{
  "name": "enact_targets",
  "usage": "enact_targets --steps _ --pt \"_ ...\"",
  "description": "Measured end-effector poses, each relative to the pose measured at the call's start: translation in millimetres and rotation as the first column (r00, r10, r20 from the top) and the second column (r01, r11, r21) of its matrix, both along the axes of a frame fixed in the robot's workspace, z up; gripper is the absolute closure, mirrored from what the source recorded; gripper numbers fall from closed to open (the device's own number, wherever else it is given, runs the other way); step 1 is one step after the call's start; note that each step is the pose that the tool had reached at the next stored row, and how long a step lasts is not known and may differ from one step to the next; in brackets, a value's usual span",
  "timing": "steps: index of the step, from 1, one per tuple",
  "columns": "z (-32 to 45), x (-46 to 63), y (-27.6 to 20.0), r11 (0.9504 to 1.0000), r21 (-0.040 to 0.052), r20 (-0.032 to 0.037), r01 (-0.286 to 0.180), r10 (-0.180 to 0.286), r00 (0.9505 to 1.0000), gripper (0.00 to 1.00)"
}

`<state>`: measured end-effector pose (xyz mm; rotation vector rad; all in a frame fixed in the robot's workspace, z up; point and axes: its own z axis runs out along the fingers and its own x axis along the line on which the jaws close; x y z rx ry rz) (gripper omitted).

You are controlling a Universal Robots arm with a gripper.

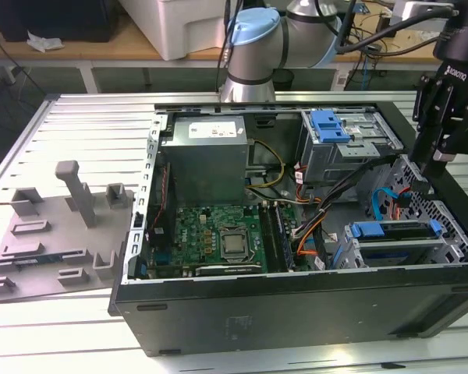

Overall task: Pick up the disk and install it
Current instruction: 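Insert the first disk wire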

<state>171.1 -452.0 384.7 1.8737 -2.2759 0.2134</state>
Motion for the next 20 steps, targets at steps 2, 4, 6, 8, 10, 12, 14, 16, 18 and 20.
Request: enact_targets --steps 2,4,6,8,10,12,14,16,18,20 --pt "-4.3 1.4 4.2 0.9999 -0.0082 0.0000 0.006 -0.006 1.0000 0.56" --pt "-6.4 2.5 6.8 0.9999 -0.0136 0.0001 0.009 -0.009 1.0000 0.56" --pt "-8.3 3.8 10.1 0.9998 -0.0185 0.0001 0.011 -0.011 0.9999 0.56" --pt "-9.9 5.0 13.5 0.9995 -0.0297 0.0001 0.013 -0.013 0.9999 0.56" --pt "-11.4 6.2 18.6 0.9976 -0.0683 -0.0007 0.013 -0.013 0.9999 0.56" --pt "-12.0 7.2 22.8 0.9956 -0.0932 -0.0014 0.013 -0.013 0.9999 0.56" --pt "-12.5 8.0 26.2 0.9941 -0.1077 -0.0021 0.013 -0.014 0.9999 0.56" --pt "-13.6 9.4 30.3 0.9935 -0.1132 -0.0021 0.014 -0.014 0.9999 0.56" --pt "-15.2 10.1 32.6 0.9935 -0.1130 -0.0022 0.014 -0.015 0.9999 0.56" --pt "-16.9 10.8 35.7 0.9934 -0.1140 -0.0021 0.015 -0.015 0.9999 0.56"
